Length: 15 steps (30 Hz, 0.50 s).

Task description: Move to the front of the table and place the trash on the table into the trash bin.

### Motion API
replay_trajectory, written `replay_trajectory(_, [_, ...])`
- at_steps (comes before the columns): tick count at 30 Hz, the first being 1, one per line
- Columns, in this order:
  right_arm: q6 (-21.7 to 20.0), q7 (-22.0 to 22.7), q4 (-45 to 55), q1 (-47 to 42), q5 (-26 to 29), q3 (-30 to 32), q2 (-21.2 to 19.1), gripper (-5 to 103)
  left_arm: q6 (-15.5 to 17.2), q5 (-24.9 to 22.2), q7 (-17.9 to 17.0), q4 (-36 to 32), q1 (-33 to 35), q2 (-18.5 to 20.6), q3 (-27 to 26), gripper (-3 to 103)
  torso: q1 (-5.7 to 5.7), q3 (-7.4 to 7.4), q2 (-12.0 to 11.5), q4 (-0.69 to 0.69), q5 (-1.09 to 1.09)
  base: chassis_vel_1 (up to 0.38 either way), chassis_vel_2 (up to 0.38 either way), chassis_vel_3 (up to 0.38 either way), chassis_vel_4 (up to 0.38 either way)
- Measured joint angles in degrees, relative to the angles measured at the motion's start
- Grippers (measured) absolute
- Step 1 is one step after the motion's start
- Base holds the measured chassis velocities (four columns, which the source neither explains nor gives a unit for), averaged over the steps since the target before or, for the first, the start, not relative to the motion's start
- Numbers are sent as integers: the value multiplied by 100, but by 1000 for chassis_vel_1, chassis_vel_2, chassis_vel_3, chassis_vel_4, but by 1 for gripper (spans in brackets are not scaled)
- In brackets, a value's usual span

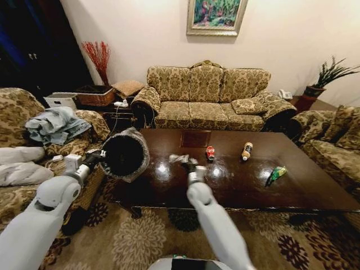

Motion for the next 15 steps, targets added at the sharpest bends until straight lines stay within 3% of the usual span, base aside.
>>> replay_trajectory(7, [323, -624, 1212, -31, 934, 225, -635, 20, 9, -83, -18, -56, -138, 353, 345, 2, 0, 0, 0, 5, -3, 0, 0, 0, 0])
replay_trajectory(9, [129, -678, 1576, 28, 1469, 139, -737, 20, 7, -156, -28, -97, -156, 504, 427, 2, 0, 0, 0, 6, -1, 0, 0, 0, 0])
replay_trajectory(10, [129, -678, 1576, 28, 1469, 139, -737, 20, 7, -156, -28, -97, -156, 504, 427, 2, 0, 0, 0, 6, -1, 0, 0, 0, 0])
replay_trajectory(11, [-137, -681, 1980, 120, 2207, -34, -834, 20, -50, -299, -59, -138, -188, 680, 570, 2, 0, -1, 0, 6, -1, 0, 0, 0, 0])
replay_trajectory(13, [-259, -881, 2010, 280, 2472, -296, -909, 20, -115, -435, -80, -200, -300, 837, 894, 2, -1, -1, 0, 5, -1, 0, 0, 0, 0])
replay_trajectory(15, [-249, -1055, 1881, 387, 2365, -419, -933, 20, -131, -479, -81, -224, -396, 854, 1053, 2, -1, -1, 0, 5, -3, 0, 0, 0, 0])
